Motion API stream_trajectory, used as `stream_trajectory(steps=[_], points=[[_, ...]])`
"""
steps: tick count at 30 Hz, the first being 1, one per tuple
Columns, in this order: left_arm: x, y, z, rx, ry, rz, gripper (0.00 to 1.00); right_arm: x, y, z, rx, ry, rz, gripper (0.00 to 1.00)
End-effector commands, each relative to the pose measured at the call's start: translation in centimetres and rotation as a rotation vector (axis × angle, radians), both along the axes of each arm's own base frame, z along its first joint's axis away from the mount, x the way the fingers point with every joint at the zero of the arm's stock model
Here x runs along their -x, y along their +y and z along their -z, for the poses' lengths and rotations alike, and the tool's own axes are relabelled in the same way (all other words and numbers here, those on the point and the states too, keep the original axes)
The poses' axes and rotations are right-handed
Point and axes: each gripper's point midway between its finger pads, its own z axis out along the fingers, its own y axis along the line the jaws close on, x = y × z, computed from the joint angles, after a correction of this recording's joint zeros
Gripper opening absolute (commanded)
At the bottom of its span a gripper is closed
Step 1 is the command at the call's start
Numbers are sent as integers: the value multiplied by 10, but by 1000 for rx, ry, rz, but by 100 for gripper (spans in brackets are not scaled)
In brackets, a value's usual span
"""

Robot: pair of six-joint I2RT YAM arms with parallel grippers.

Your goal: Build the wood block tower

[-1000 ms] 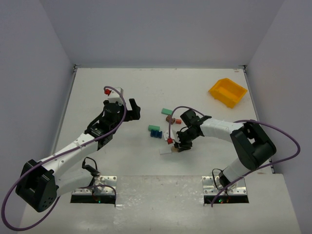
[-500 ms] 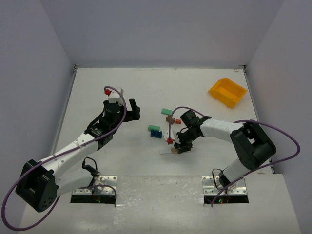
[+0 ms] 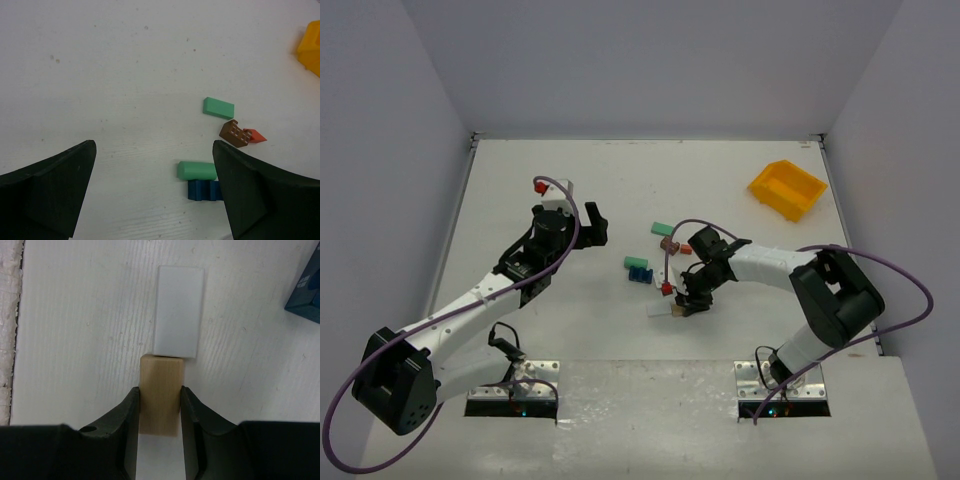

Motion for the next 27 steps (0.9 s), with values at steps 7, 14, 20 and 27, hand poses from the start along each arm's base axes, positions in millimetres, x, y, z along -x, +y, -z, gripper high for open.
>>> stream_trajectory(steps=[7,14,20,27], points=[[-9,-7,-28,18,-63,20,100,-5,6,2,-7,-5,9,19],[-10,-11,-25,14,-54,41,100,-7,4,6,6,-20,1,21],[-11,-15,-24,11,-46,62,100,-10,1,12,26,-34,-2,21],[-12,-22,-22,6,-40,96,100,-9,-1,15,35,-38,-19,23]])
